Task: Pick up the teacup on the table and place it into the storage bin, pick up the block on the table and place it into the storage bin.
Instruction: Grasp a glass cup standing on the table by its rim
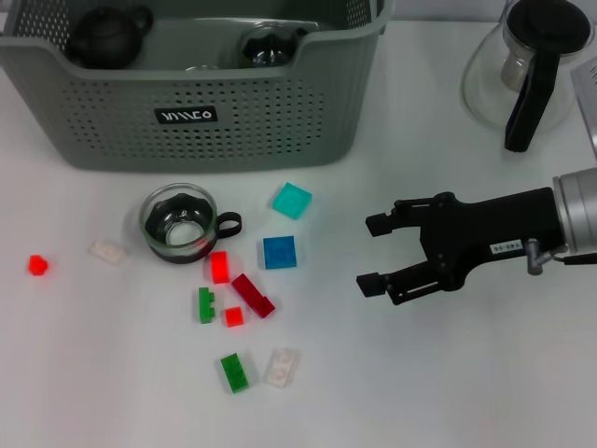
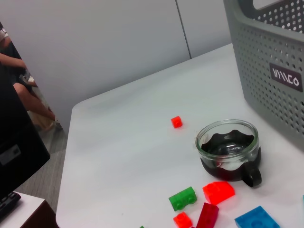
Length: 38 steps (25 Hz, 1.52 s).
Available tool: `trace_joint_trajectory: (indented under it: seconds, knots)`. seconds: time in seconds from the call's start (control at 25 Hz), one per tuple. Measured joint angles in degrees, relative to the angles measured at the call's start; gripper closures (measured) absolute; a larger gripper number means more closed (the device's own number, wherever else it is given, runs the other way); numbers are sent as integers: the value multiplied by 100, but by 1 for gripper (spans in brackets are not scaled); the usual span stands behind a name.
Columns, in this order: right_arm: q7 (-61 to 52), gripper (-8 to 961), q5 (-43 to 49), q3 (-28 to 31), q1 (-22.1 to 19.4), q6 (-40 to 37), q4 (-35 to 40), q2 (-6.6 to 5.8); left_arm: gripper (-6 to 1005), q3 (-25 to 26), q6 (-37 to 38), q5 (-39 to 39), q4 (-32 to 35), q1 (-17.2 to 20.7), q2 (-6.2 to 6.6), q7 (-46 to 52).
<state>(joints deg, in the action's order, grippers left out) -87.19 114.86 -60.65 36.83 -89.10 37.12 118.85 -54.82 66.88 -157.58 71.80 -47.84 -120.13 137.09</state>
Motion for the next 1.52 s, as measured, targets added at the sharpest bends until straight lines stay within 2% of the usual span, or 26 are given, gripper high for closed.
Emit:
trace_joint_trajectory:
  seconds: [0.16,0.36,0.48,0.64,0.8,0.96,1.12,1.2,1.32,1.52]
  knots:
    - [0,8,-18,31,3,-12,17,-28,349,483,1417,801,1081,330,57,-379]
    - [28,8,-12,134,1,4,13,-45,175,1041,3186,2645,1902,912,76,-1571]
    - [25,8,-10,175,0,10,9,-57,176,1098,3742,3264,2145,1181,78,-1994]
    - [14,8,-14,281,0,-6,13,-64,178,1088,4402,3612,2489,1527,-42,-2628]
    - [7,8,-13,327,0,-13,3,-46,179,913,4813,3496,2533,1737,-130,-2988]
    - [-23,8,-4,347,0,16,-58,-17,181,388,4710,2891,2396,1964,-166,-3155]
    - [-102,8,-14,380,0,22,-79,-10,183,-120,4451,2040,2366,2062,-365,-3331]
    - [-130,8,-18,423,0,26,-80,-2,183,-464,4302,1727,2320,2101,-415,-3381]
    - [-153,8,-28,476,1,31,-82,12,183,-1021,3972,1376,2162,2181,-423,-3396]
    - [-270,8,-32,510,25,78,-83,43,184,-1539,3596,845,2028,2210,-410,-3428]
